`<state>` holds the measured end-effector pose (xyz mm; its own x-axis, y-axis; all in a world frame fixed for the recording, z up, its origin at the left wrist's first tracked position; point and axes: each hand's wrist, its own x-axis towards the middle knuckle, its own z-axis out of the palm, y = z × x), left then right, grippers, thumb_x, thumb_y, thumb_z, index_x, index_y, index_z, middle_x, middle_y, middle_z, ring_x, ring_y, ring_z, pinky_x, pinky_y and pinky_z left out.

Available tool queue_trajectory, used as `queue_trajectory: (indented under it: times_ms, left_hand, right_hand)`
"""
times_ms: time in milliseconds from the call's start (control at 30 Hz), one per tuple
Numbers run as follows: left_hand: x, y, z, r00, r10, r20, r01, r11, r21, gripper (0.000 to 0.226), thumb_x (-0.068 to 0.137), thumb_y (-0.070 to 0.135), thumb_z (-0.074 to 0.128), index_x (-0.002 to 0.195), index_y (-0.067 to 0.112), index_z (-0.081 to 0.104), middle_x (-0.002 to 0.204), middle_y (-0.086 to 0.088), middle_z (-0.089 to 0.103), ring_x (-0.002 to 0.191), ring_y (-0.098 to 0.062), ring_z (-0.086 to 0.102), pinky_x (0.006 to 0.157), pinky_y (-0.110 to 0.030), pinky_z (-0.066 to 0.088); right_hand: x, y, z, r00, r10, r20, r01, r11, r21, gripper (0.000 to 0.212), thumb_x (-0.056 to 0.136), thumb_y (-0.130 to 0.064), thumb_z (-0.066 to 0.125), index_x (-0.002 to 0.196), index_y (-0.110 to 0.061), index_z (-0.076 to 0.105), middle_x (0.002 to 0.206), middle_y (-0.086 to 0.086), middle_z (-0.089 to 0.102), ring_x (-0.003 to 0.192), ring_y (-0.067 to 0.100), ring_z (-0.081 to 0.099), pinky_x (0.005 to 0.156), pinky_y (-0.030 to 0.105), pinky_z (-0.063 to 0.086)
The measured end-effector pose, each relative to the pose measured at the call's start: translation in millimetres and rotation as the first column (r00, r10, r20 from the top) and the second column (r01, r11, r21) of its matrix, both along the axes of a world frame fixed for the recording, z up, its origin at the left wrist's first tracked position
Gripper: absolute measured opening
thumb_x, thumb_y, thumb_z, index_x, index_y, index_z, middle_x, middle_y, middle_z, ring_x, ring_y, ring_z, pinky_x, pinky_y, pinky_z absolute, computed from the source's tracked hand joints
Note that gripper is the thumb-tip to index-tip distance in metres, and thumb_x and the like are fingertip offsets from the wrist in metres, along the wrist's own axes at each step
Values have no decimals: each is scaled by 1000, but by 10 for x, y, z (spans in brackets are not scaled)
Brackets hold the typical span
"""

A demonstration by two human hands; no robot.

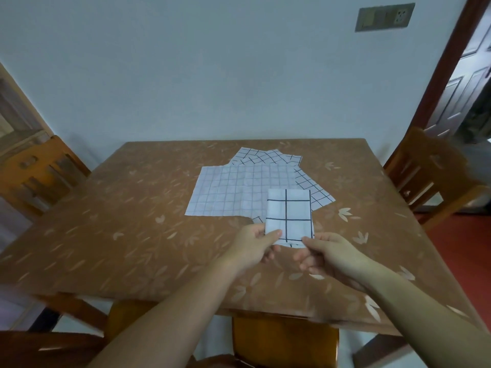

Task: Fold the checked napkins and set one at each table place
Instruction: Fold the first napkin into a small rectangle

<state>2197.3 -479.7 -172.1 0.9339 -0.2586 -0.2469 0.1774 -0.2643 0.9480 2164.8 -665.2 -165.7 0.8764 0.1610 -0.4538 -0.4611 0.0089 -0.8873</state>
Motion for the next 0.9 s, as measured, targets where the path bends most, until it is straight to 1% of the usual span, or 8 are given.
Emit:
queue_trajectory:
  times_ms: [67,200,400,533,600,700,767,900]
  left_hand:
    - [-27,-8,-62,1000,-4,-8,4,1000,15,13,97,23,59,96,13,68,65,5,68,49,-8,54,49,-20,43]
    - [25,85,-126,999,12,-43,-12,1000,9,19,98,18,55,106,8,69,73,0,69,50,-7,53,52,-21,43]
    - [214,99,-282,995,-13,-97,1,991,-130,24,99,14,53,107,-6,65,73,-2,65,49,-8,49,49,-20,40]
    - [226,-105,-282,968,-109,-225,45,962,-271,19,101,19,50,101,12,67,71,-4,65,51,-14,50,51,-23,39]
    - [190,-240,-287,960,-159,-232,93,958,-272,17,101,22,51,102,18,67,73,-3,67,55,-16,53,52,-25,39]
    - [137,-490,-249,958,-203,-203,151,957,-246,20,100,21,53,113,17,67,96,-6,72,69,-15,59,59,-26,45]
    - [107,-695,-190,959,-185,-215,121,953,-278,21,99,18,55,114,13,68,102,-10,69,72,-14,59,61,-27,47]
    - [-58,-1202,-66,955,-161,-247,73,941,-331,19,98,13,55,107,14,71,96,-7,72,69,-14,63,62,-29,50]
  right_hand:
    - [-1,-35,-44,999,1,-35,-1,1000,9,22,103,-16,43,91,-8,60,81,12,75,57,14,68,51,20,50]
    - [-6,13,-95,998,11,-67,-11,1000,3,22,104,-18,40,100,-9,60,96,14,76,72,22,72,51,21,50]
    - [30,98,-96,996,-71,-49,66,994,-84,24,104,-16,39,94,-14,61,95,9,77,77,25,72,53,22,50]
    - [20,-44,-97,991,-134,13,135,983,-127,28,104,-15,39,104,-11,66,88,2,78,83,21,74,71,32,51]
    - [0,-175,-102,989,-148,29,151,982,-112,29,104,-16,39,108,-9,67,98,10,76,86,23,74,68,31,51]
    - [-56,-417,-119,989,-140,54,145,983,-110,27,104,-20,42,109,-11,67,101,11,76,86,24,73,63,28,49]
    - [-79,-630,-146,984,-163,65,168,983,-72,25,101,-24,48,111,-12,67,103,10,76,86,23,72,65,28,49]
    - [-106,-1172,-153,985,-173,11,169,973,155,31,98,-28,53,118,-9,66,112,13,73,95,24,72,62,25,53]
